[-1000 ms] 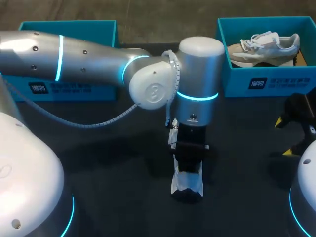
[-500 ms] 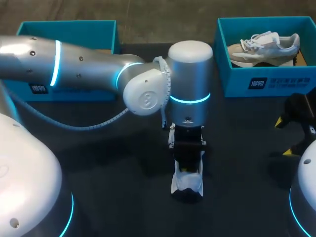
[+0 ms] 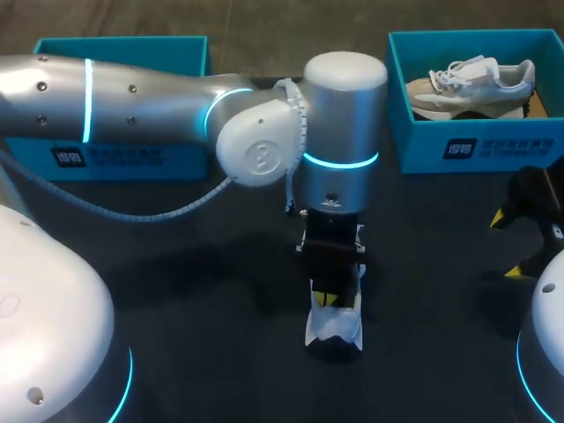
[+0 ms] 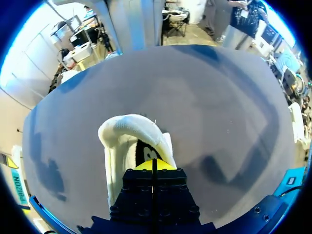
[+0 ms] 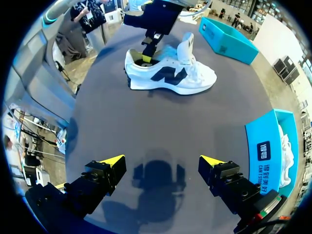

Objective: Take the shoe out of the shoebox, open the shoe tongue, remove and reinsert the insole, then place the shoe into the shoebox

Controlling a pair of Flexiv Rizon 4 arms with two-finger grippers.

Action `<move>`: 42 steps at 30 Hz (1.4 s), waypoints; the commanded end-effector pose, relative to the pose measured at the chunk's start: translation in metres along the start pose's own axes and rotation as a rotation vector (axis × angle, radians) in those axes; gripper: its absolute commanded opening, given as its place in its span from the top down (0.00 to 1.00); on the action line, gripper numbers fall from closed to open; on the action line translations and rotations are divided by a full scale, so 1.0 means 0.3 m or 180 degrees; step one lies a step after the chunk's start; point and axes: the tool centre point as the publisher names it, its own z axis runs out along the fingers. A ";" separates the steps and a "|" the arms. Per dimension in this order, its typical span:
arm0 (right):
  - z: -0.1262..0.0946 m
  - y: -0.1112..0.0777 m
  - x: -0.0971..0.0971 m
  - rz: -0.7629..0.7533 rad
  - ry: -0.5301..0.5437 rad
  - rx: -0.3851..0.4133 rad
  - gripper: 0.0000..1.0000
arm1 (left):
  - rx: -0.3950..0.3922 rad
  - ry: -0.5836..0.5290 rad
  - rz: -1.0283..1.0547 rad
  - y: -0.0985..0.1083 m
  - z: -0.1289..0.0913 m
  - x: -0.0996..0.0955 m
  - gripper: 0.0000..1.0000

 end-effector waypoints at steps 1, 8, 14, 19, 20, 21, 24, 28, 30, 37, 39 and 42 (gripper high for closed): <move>0.000 0.001 0.002 0.0001 -0.0003 0.0010 0.00 | 0.0045 0.0249 -0.0002 0.020 0.031 -0.029 1.00; 0.000 0.001 0.002 0.0001 -0.0003 0.0010 0.00 | 0.0076 0.0409 -0.0143 0.045 0.125 -0.022 1.00; 0.000 0.001 0.002 0.0001 -0.0003 0.0010 0.00 | 0.0057 0.0280 -0.0231 0.042 0.148 -0.022 1.00; 0.000 0.001 0.002 0.0001 -0.0003 0.0010 0.00 | -0.0035 0.0029 -0.0309 0.048 0.126 -0.020 1.00; 0.000 0.001 0.002 0.0001 -0.0003 0.0010 0.00 | -0.0077 -0.0011 -0.0333 0.049 0.115 -0.021 1.00; 0.000 0.001 0.002 0.0001 -0.0003 0.0010 0.00 | -0.0090 -0.0052 -0.0337 0.050 0.104 -0.021 1.00; 0.000 0.001 0.002 0.0001 -0.0003 0.0010 0.00 | -0.0154 -0.0138 -0.0334 0.048 0.066 -0.019 1.00; 0.000 0.001 0.002 0.0001 -0.0003 0.0010 0.00 | -0.0182 -0.0196 -0.0247 0.026 0.029 -0.020 1.00; 0.000 0.001 0.002 0.0001 -0.0003 0.0010 0.00 | -0.0163 -0.0200 -0.0206 0.018 0.026 -0.023 1.00; 0.000 0.001 0.002 0.0001 -0.0003 0.0010 0.00 | -0.0153 -0.0230 -0.0207 0.044 0.072 -0.034 1.00; 0.000 0.001 0.002 0.0001 -0.0003 0.0010 0.00 | -0.0145 -0.0186 -0.0234 0.060 0.090 -0.034 1.00; 0.000 0.001 0.002 0.0001 -0.0003 0.0010 0.00 | -0.0148 -0.0181 -0.0267 0.082 0.098 -0.035 1.00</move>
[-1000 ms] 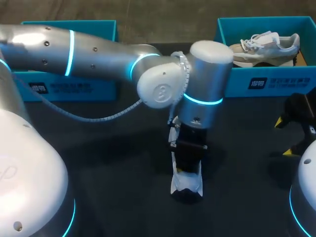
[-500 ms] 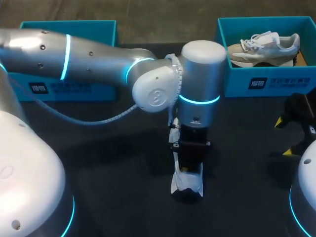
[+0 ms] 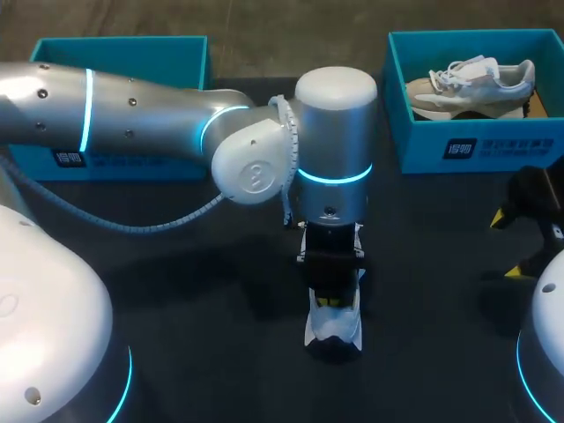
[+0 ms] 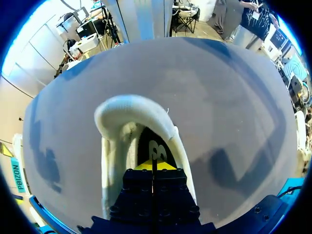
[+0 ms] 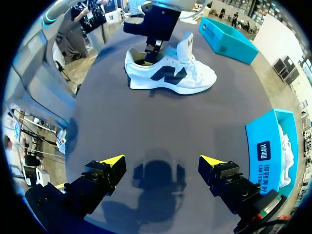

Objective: Take the shoe out of the shoebox, open the shoe tongue, remove and reinsert the insole, then place the shoe into the shoebox

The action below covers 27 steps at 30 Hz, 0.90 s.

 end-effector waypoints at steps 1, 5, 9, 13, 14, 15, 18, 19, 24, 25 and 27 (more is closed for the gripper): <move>0.000 0.001 0.002 0.0001 -0.0003 0.0011 0.00 | -0.0002 0.0038 -0.0032 0.040 0.037 -0.018 1.00; 0.000 0.001 0.002 0.0001 -0.0003 0.0011 0.00 | -0.0083 0.0092 -0.0083 0.065 0.048 -0.023 1.00; 0.000 0.001 0.002 0.0001 -0.0003 0.0011 0.00 | -0.0086 0.0052 -0.0094 0.068 0.025 -0.025 1.00; 0.000 0.001 0.002 0.0001 -0.0003 0.0011 0.00 | -0.0095 0.0020 -0.0050 0.044 -0.019 -0.023 1.00; 0.000 0.001 0.002 0.0001 -0.0003 0.0011 0.00 | -0.0102 0.0010 -0.0040 0.037 -0.031 -0.022 1.00; 0.000 0.001 0.002 0.0001 -0.0003 0.0011 0.00 | -0.0103 -0.0007 -0.0032 0.029 -0.047 -0.021 1.00; 0.000 0.001 0.002 0.0001 -0.0003 0.0011 0.00 | -0.0138 -0.0046 -0.0013 0.012 -0.087 -0.016 1.00; 0.000 0.001 0.002 0.0001 -0.0003 0.0011 0.00 | -0.0169 -0.0061 -0.0010 0.010 -0.099 -0.015 1.00; 0.000 0.001 0.002 0.0001 -0.0003 0.0011 0.00 | -0.0313 -0.0081 -0.0018 0.015 -0.142 -0.014 1.00; 0.000 0.001 0.002 0.0001 -0.0003 0.0011 0.00 | -0.0339 -0.0075 -0.0035 0.023 -0.145 -0.015 1.00; 0.000 0.001 0.002 0.0001 -0.0003 0.0011 0.00 | -0.0368 -0.0063 -0.0076 0.035 -0.152 -0.014 1.00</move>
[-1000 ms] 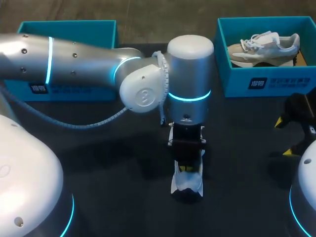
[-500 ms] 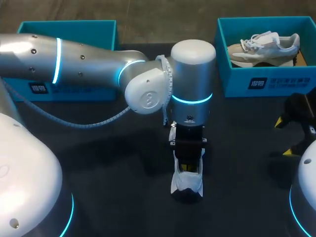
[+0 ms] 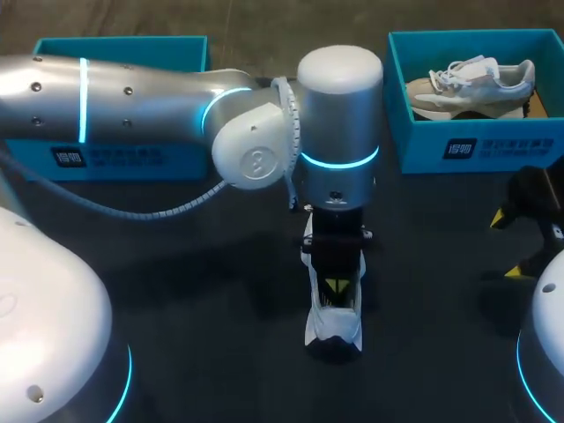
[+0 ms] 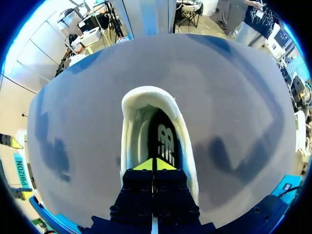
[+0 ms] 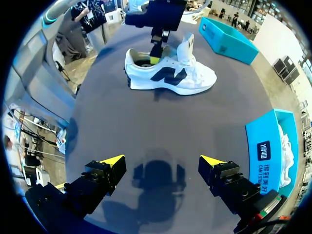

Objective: Take the shoe out of the shoebox, open the shoe tongue, remove and reinsert the insole, then place the shoe into the shoebox

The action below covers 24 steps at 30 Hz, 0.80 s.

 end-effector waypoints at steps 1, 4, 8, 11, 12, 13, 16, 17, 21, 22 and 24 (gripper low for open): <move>0.000 0.001 0.002 0.0001 -0.0003 0.0010 0.00 | -0.0089 0.0012 -0.0047 -0.002 -0.031 0.021 1.00; 0.000 0.001 0.002 0.0001 -0.0003 0.0010 0.00 | -0.0090 0.0042 -0.0061 0.007 -0.037 0.020 1.00; 0.000 0.001 0.002 0.0001 -0.0003 0.0010 0.00 | -0.0089 0.0066 -0.0079 0.025 -0.026 0.014 1.00; 0.000 0.001 0.002 0.0001 -0.0003 0.0010 0.00 | -0.0068 0.0065 -0.0121 0.046 -0.014 0.011 0.96; 0.000 0.001 0.002 0.0001 -0.0003 0.0010 0.00 | -0.0060 0.0069 -0.0130 0.051 -0.011 0.010 0.92; 0.000 0.001 0.002 0.0001 -0.0003 0.0010 0.00 | -0.0027 0.0078 -0.0136 0.058 -0.006 0.007 0.88; 0.000 0.001 0.002 0.0001 -0.0003 0.0010 0.00 | -0.0005 0.0101 -0.0138 0.066 0.005 0.003 0.85; 0.000 0.001 0.002 0.0001 -0.0003 0.0010 0.00 | 0.0000 0.0103 -0.0135 0.066 0.006 0.003 0.84; 0.000 0.001 0.002 0.0001 -0.0003 0.0010 0.00 | 0.0005 0.0118 -0.0108 0.055 0.005 0.003 0.66; 0.000 0.001 0.002 0.0001 -0.0003 0.0010 0.00 | 0.0004 0.0119 -0.0103 0.055 0.005 0.004 0.62; 0.000 0.001 0.002 0.0001 -0.0003 0.0010 0.00 | 0.0000 0.0123 -0.0105 0.060 0.008 0.006 0.58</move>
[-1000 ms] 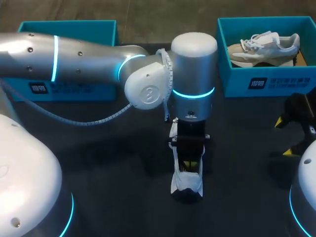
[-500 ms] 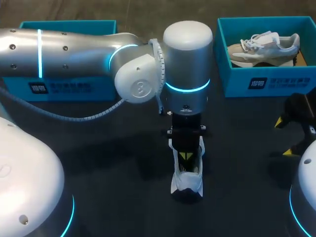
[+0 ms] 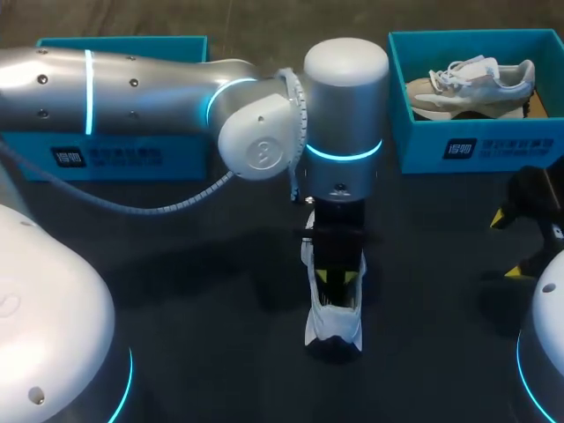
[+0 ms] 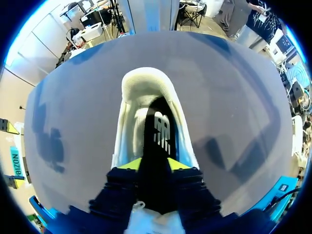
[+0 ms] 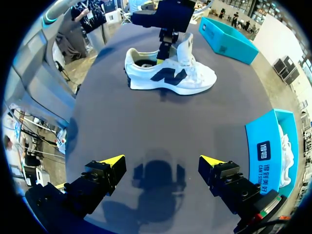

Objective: Take the shoe out of the shoebox, open the shoe tongue, remove and reinsert the insole, then place the shoe into the shoebox

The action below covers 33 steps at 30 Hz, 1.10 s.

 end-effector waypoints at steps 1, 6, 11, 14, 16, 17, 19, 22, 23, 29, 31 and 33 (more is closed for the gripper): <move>0.000 0.001 0.002 0.0001 -0.0003 0.0010 0.00 | -0.0007 0.0013 -0.0014 0.008 0.004 -0.003 0.58; 0.000 0.001 0.002 0.0001 -0.0003 0.0010 0.00 | 0.0004 0.0026 -0.0026 0.008 0.005 -0.001 0.40; 0.000 0.001 0.002 0.0001 -0.0003 0.0010 0.00 | 0.0050 0.0000 -0.0094 0.010 0.005 0.025 0.10; 0.000 0.001 0.002 0.0001 -0.0003 0.0010 0.00 | 0.0071 -0.0017 -0.0135 0.018 0.006 0.038 0.00; 0.000 0.001 0.002 0.0001 -0.0003 0.0010 0.00 | 0.0080 -0.0038 -0.0168 0.025 0.003 0.044 0.00; 0.000 0.001 0.002 0.0001 -0.0003 0.0010 0.00 | 0.0090 -0.0058 -0.0180 0.029 0.001 0.046 0.00; 0.000 0.001 0.002 0.0001 -0.0003 0.0010 0.00 | 0.0099 -0.0096 -0.0208 0.040 -0.003 0.048 0.00; 0.000 0.001 0.002 0.0001 -0.0003 0.0010 0.00 | 0.0118 -0.0138 -0.0211 0.048 -0.008 0.047 0.00; 0.000 0.001 0.002 0.0001 -0.0003 0.0010 0.00 | 0.0120 -0.0150 -0.0196 0.045 -0.011 0.046 0.00; 0.000 0.001 0.002 0.0001 -0.0003 0.0010 0.00 | 0.0091 -0.0171 -0.0163 0.050 -0.027 0.043 0.00; 0.000 0.001 0.002 0.0001 -0.0003 0.0010 0.00 | 0.0093 -0.0183 -0.0164 0.064 -0.032 0.043 0.00; 0.000 0.001 0.002 0.0001 -0.0003 0.0010 0.00 | 0.0081 -0.0202 -0.0145 0.075 -0.043 0.042 0.00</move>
